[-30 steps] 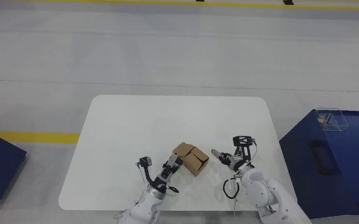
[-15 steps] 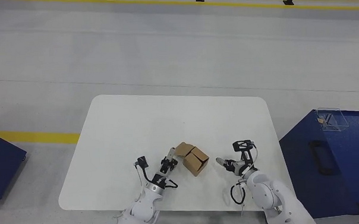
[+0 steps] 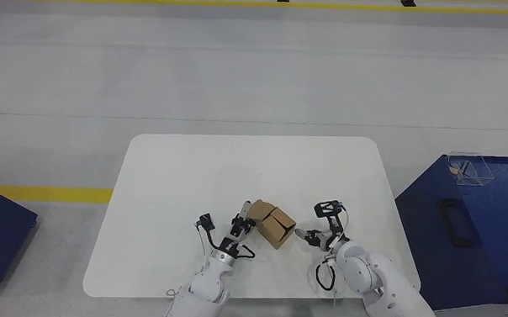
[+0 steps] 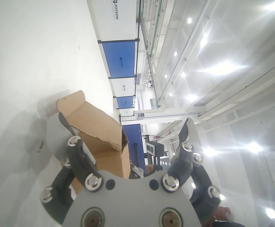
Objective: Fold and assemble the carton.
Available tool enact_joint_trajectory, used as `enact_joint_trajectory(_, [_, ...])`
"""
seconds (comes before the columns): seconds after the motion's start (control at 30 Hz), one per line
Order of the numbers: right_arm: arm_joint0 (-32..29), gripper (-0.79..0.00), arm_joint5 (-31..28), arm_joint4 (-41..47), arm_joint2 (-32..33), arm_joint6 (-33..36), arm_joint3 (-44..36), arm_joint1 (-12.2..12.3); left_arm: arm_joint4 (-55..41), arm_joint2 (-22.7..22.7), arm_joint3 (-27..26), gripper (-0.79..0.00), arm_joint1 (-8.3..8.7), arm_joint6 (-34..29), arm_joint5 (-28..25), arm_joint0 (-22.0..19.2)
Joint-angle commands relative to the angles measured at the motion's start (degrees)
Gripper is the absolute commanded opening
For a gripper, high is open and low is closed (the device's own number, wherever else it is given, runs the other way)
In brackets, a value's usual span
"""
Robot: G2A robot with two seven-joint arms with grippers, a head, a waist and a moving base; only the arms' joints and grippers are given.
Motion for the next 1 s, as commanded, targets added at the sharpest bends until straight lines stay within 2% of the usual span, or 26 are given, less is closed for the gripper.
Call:
enact_joint_trajectory(0.0, [1.58, 0.000, 1.46, -0.17, -1.10, -0.84, 1.82, -0.40, -0.01, -0.01, 0.24, 0.000, -0.07, 0.11, -0.58, -0.06])
enact_joint_trajectory(0.43, [9.87, 0.000, 3.92, 2.31, -4.89, -4.15, 9.89, -2.56, -0.68, -0.38, 0.99, 0.000, -0.28, -0.17, -3.53, 0.88])
enact_joint_trajectory(0.67, [13.71, 0.000, 4.03, 5.01, -6.00, -5.56, 13.77, -3.69, -0.88, -0.22, 1.36, 0.000, -0.40, -0.65, -3.20, 2.12])
enact_joint_trajectory(0.87, [15.06, 0.000, 3.66, 6.78, -6.42, -6.47, 15.81, -4.34, -6.32, -0.69, -3.86, 0.000, -0.31, -3.90, -4.52, 5.81])
enact_joint_trajectory(0.97, [15.09, 0.000, 3.43, 6.96, -6.28, -6.54, 16.14, -4.45, -10.82, -2.31, -4.07, 0.000, -0.17, -4.70, -4.55, 5.47])
